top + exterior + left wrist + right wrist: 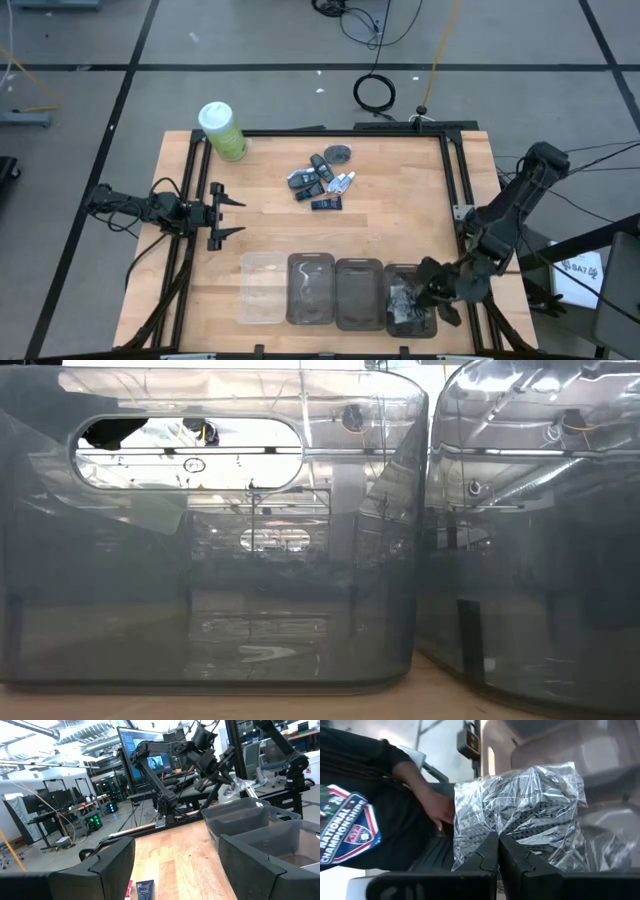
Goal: Pick & Place Travel size toiletries
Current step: Put the bottom black hairbrush into the right black bin, then put the black hairbrush into the right black bin
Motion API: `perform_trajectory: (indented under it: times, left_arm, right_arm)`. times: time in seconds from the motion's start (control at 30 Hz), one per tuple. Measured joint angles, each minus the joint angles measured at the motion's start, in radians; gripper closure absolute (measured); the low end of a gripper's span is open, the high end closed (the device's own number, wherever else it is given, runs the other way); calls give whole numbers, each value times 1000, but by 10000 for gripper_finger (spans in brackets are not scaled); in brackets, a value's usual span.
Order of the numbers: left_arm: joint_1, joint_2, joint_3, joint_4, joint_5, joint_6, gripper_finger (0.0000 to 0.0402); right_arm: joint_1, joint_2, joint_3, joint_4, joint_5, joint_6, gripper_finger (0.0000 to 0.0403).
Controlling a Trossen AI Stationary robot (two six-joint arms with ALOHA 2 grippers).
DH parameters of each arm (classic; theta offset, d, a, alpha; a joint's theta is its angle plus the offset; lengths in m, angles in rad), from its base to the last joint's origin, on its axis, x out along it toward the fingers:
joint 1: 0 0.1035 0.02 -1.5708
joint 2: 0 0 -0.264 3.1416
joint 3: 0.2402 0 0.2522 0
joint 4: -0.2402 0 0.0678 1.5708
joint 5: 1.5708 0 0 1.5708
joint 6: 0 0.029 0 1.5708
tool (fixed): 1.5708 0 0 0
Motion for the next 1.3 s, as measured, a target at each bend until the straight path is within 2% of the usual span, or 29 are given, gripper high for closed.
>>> perform_trajectory:
  times: [0.23, 0.53, 0.93, 1.3]
  left_arm:
    - [0, 0, 0, 0, 0, 0, 119]
    - [0, 0, 0, 0, 0, 0, 119]
    - [0, 0, 0, 0, 0, 0, 119]
    - [0, 0, 0, 0, 0, 0, 119]
  right_arm:
    - [16, 55, 0, -23, -4, 99, 403]
    - [16, 60, 0, -99, -7, 196, 402]
    - [16, 59, 0, -106, -2, 185, 355]
    - [0, 59, -1, -105, 27, 78, 322]
